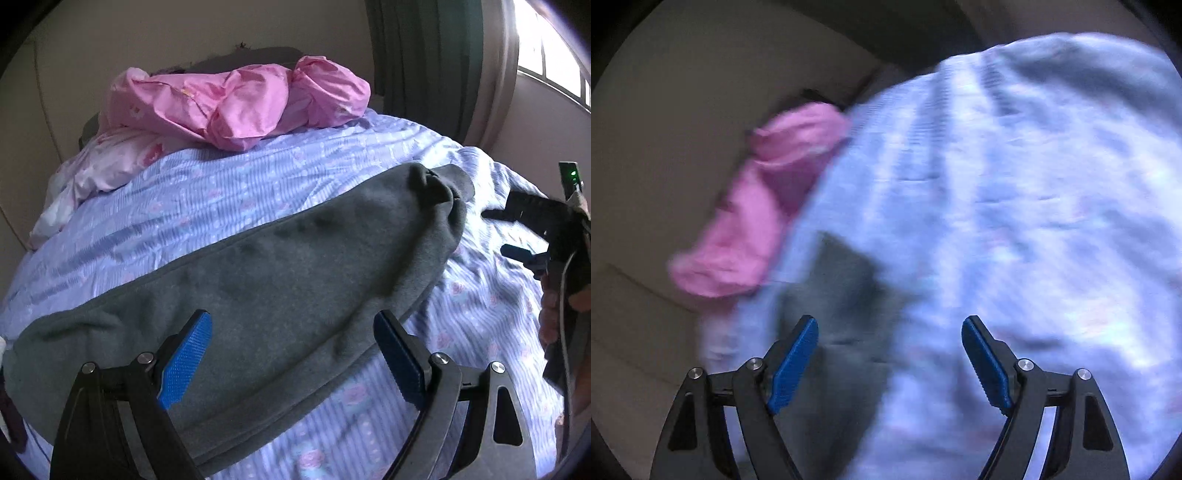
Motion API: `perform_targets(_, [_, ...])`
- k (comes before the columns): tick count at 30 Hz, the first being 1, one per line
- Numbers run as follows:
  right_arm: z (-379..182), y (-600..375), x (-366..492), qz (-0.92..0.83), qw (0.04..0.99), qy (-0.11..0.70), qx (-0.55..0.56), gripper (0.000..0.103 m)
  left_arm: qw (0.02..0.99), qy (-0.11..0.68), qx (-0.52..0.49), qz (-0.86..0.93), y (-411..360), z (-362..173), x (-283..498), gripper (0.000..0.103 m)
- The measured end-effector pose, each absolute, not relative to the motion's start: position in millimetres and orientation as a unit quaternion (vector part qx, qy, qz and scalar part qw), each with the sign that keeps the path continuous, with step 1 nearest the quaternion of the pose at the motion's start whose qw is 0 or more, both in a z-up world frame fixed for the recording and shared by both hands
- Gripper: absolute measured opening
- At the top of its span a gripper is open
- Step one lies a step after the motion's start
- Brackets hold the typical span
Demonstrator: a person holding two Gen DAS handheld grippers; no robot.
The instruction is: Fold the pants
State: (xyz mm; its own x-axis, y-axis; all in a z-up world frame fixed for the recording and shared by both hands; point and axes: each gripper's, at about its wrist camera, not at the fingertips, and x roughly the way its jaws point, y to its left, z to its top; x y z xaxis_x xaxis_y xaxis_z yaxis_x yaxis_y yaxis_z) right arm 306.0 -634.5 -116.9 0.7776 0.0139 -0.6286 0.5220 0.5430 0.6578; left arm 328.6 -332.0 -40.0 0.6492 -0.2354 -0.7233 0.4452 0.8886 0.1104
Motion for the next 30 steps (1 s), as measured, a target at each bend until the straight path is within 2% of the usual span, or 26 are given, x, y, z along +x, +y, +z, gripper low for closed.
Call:
perform_targets(1, [-118.6, -635.2, 306.8, -0.165, 0.828, 0.310, 0.437, 0.060, 0.895, 0.376, 0.140, -0.194, -334.4, -41.9, 327.5, 0.090])
perform_targets(6, [-127.4, -633.8, 327.6, -0.114, 0.822, 0.333, 0.447, 0.048, 0.891, 0.379, 0.148, -0.203, -344.0, -46.4, 322.1, 0.090])
perform_targets(14, [-153.6, -632.4, 370.4, -0.078, 0.784, 0.359, 0.500, 0.047, 0.895, 0.378, 0.145, -0.187, -334.6, -41.5, 331.6, 0.090])
perform_targets(16, [-157.6, -633.9, 370.3, -0.052, 0.769, 0.336, 0.541, 0.035, 0.894, 0.380, 0.143, -0.190, -332.3, -42.9, 332.2, 0.090])
perform_targets(20, [-158.3, -624.5, 379.5, -0.057, 0.770, 0.345, 0.533, 0.035, 0.893, 0.382, 0.146, -0.187, -328.6, -45.6, 333.6, 0.090])
perform_targets(24, [-179.5, -631.1, 362.9, -0.053, 0.735, 0.301, 0.606, 0.033, 0.893, 0.376, 0.159, -0.187, -328.0, -45.7, 331.3, 0.090])
perform_targets(26, [-187.3, -632.3, 356.6, -0.050, 0.723, 0.285, 0.627, 0.031, 0.895, 0.370, 0.166, -0.186, -329.7, -45.2, 328.7, 0.090])
perform_targets(28, [-196.0, -634.5, 347.2, -0.062, 0.703, 0.261, 0.658, 0.019, 0.895, 0.364, 0.174, -0.190, -333.7, -44.9, 325.7, 0.090])
perform_targets(30, [-202.0, -634.3, 343.5, -0.067, 0.690, 0.250, 0.676, 0.019, 0.894, 0.363, 0.174, -0.197, -336.4, -44.8, 324.5, 0.090])
